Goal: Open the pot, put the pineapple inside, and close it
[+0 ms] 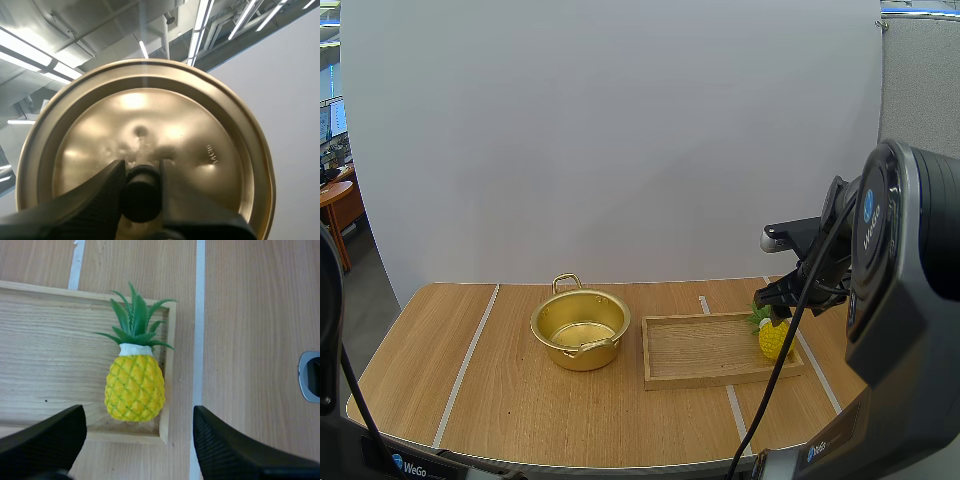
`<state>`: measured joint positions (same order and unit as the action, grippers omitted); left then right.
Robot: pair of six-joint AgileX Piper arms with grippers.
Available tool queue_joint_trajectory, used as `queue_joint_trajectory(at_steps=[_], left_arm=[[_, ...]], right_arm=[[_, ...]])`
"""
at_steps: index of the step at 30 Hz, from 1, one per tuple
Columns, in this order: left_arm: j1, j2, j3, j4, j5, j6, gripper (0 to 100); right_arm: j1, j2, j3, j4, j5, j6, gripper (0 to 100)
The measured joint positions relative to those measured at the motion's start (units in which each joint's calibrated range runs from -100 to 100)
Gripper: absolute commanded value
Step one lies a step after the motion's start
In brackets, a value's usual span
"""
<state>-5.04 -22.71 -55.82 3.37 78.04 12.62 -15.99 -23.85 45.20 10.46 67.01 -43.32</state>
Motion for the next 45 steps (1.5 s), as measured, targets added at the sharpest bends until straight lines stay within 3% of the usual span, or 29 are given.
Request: queue_joint_trajectory(at_steps=[19,32,45], left_arm=[[0.00,0.0,0.0,0.0,0.0,0.0,0],[0.00,0.0,0.0,0.0,0.0,0.0,0],[0.00,0.0,0.0,0.0,0.0,0.0,0]], right_arm=[[0.0,10.0,-2.2,2.7,1.6,-3.3,100],[2.2,13.0,-2.3,2.8,-1.3,-3.4,100],[2.3,13.0,-2.3,-1.1,-4.1,-0.8,100]])
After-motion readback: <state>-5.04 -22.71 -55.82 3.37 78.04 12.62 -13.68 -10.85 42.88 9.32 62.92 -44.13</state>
